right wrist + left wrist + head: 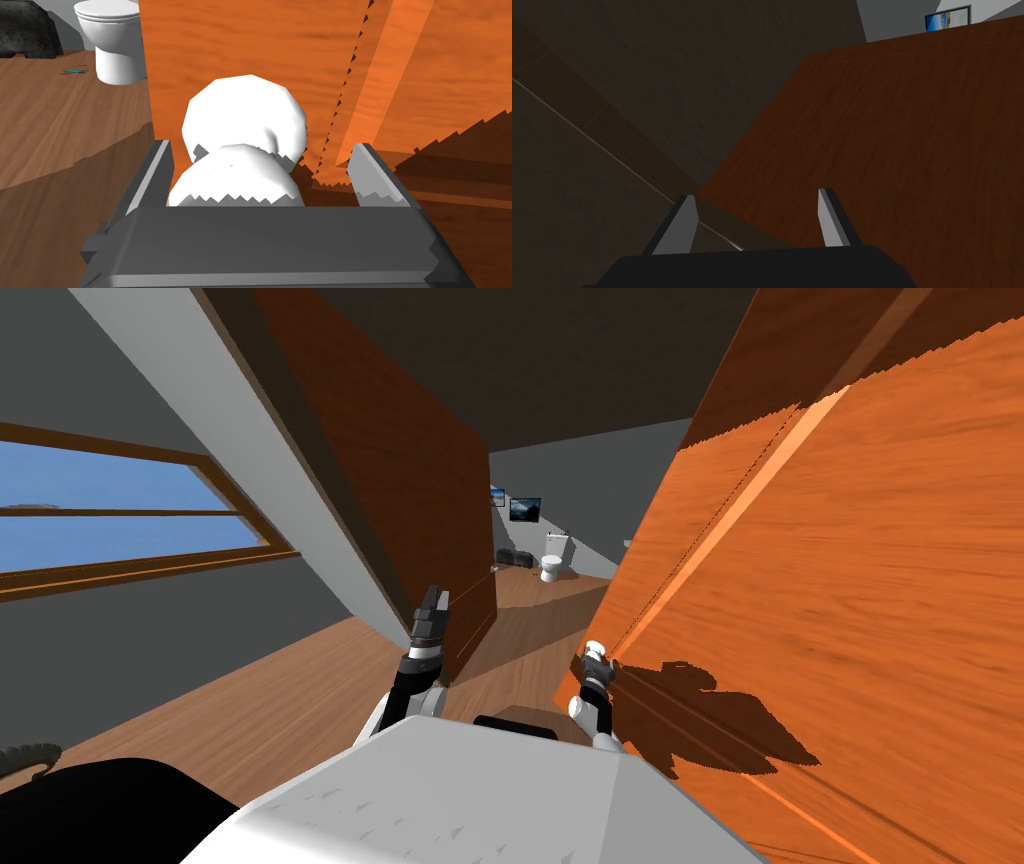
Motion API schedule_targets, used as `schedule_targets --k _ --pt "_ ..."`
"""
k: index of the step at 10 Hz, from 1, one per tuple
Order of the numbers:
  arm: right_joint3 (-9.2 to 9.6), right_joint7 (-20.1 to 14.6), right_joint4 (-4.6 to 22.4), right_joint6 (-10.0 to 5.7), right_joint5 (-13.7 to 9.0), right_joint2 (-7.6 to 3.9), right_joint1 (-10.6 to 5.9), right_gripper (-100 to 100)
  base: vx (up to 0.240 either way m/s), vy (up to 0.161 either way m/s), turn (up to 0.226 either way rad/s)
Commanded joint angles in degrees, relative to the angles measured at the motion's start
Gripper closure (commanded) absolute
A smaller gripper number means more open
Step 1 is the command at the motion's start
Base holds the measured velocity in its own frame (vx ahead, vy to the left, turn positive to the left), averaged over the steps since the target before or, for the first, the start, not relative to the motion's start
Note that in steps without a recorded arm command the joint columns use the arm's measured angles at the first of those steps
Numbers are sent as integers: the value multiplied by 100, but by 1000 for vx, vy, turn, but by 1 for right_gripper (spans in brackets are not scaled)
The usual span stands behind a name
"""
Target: Push the door open
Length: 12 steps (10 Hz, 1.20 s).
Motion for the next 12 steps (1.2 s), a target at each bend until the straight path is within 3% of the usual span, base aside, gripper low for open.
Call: schedule_targets --k 1,8,11,12 --pt "-174 -19 111 -150 -96 -91 -16 100 217 24 -102" --pt "-559 82 137 -201 -347 1 -23 100 185 8 -62" --pt "-686 115 146 -218 -430 89 -26 100 220 22 -79" --pt "-647 119 118 -196 -405 82 -18 100 81 -2 -31"
